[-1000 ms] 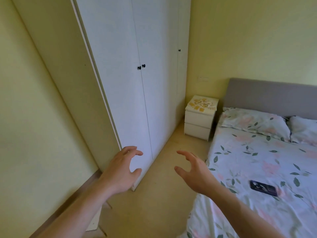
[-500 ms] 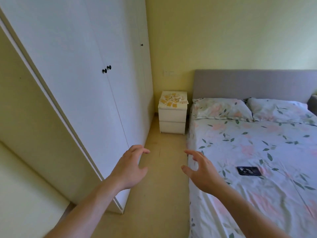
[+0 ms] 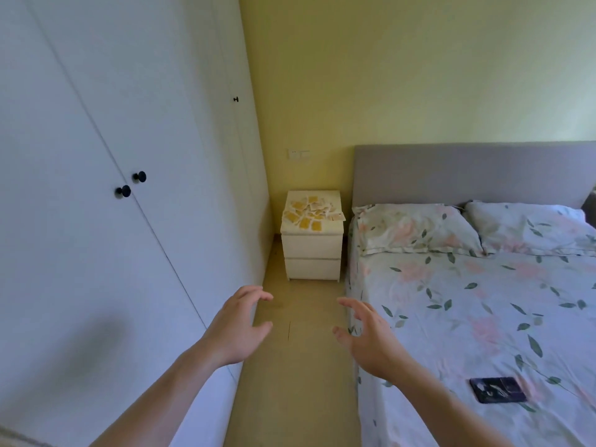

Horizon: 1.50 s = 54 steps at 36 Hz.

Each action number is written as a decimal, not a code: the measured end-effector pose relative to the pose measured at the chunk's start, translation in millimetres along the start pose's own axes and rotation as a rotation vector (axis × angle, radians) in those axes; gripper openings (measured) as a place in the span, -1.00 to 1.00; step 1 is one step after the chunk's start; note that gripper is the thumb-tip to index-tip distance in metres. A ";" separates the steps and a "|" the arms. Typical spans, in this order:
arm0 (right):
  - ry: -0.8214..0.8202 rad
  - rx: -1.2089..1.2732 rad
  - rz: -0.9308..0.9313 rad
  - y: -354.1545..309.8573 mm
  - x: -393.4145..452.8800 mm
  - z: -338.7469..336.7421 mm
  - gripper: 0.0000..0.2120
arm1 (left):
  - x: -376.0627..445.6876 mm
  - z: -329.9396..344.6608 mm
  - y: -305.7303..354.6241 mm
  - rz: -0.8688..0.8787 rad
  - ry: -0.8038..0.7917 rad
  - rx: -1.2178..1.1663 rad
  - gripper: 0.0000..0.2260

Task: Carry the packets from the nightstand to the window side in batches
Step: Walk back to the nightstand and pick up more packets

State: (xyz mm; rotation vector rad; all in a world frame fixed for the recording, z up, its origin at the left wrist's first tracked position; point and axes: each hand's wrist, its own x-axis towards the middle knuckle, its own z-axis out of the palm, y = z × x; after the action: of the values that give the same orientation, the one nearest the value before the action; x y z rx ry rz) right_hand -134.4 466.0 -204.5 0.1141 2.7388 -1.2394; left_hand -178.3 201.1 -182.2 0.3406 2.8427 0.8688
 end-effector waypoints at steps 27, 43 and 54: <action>0.043 0.053 0.268 -6.3 442.0 -3.2 -0.44 | 497.4 -37.8 -138.1 -0.066 -0.186 -0.125 -0.63; -0.090 0.079 0.417 67.5 759.4 -25.0 -0.44 | 772.7 -0.2 -179.7 -0.327 -0.231 -0.140 -0.59; -0.198 0.077 0.497 84.1 910.7 10.4 -0.47 | 900.8 27.7 -239.3 -0.504 -0.324 -0.221 -0.57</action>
State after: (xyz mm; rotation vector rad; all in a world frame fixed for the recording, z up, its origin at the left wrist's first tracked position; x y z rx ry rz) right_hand -1023.1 526.4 -412.2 0.6033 2.2945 -1.1363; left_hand -1081.2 255.7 -408.8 -0.2360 2.3408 0.9027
